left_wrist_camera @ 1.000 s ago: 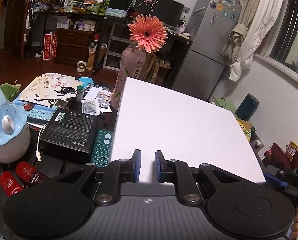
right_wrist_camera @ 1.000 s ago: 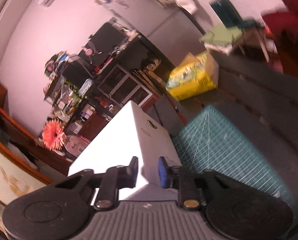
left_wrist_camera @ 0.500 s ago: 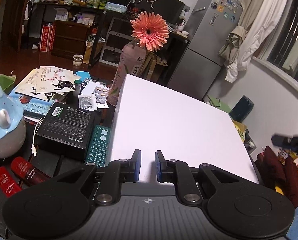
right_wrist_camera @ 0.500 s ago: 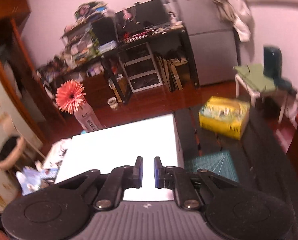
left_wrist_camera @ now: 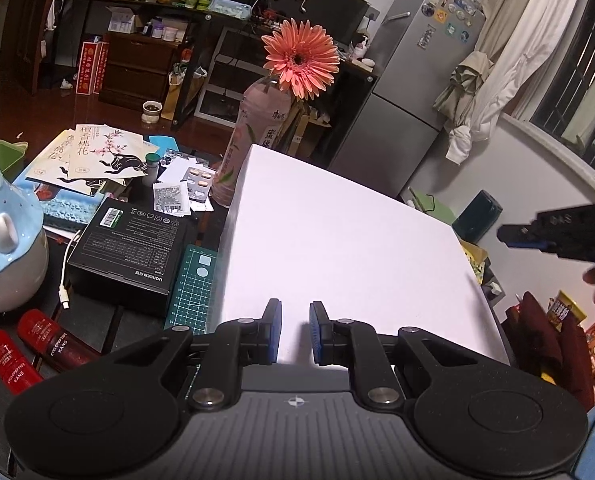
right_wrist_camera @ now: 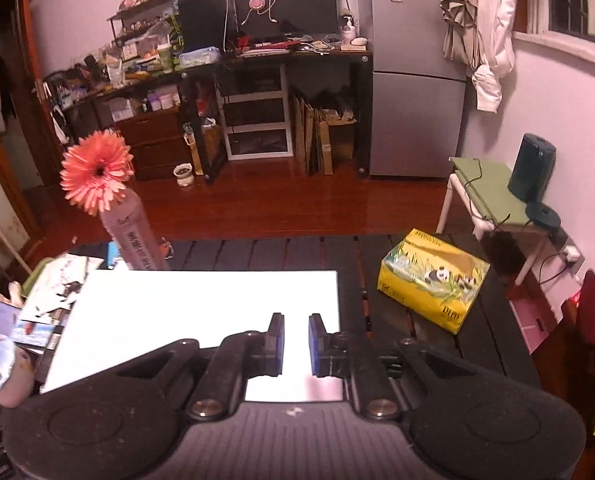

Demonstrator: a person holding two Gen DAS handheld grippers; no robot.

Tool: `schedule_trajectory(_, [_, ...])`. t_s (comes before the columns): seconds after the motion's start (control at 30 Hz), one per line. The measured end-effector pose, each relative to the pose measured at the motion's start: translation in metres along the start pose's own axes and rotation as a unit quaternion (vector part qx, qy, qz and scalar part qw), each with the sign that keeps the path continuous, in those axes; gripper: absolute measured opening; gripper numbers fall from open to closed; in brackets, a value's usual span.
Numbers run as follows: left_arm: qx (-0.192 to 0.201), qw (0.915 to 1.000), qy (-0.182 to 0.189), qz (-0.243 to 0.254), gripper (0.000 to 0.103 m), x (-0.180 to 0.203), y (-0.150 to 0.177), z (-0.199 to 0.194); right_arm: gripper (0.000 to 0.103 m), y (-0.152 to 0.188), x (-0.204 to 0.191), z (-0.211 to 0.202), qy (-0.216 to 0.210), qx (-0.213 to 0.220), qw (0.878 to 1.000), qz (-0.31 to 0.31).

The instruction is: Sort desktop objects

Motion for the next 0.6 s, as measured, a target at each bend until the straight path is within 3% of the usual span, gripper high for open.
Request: schedule_trajectory(0.6, [-0.015, 0.9998, 0.009, -0.013, 0.015, -0.003, -0.003, 0.002, 0.004, -0.014, 0.035, 0.075, 0.037, -0.012, 0.997, 0.062])
Point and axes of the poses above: each gripper's, at about its wrist camera, not at the fingertips, and z roughly the way its jaws point, x to its right, y to its underside, the point moved 8 cm from there along z, roughly the way its jaws point, and after that the axes turned 13 degrees about -y, right-handed, at the moved point
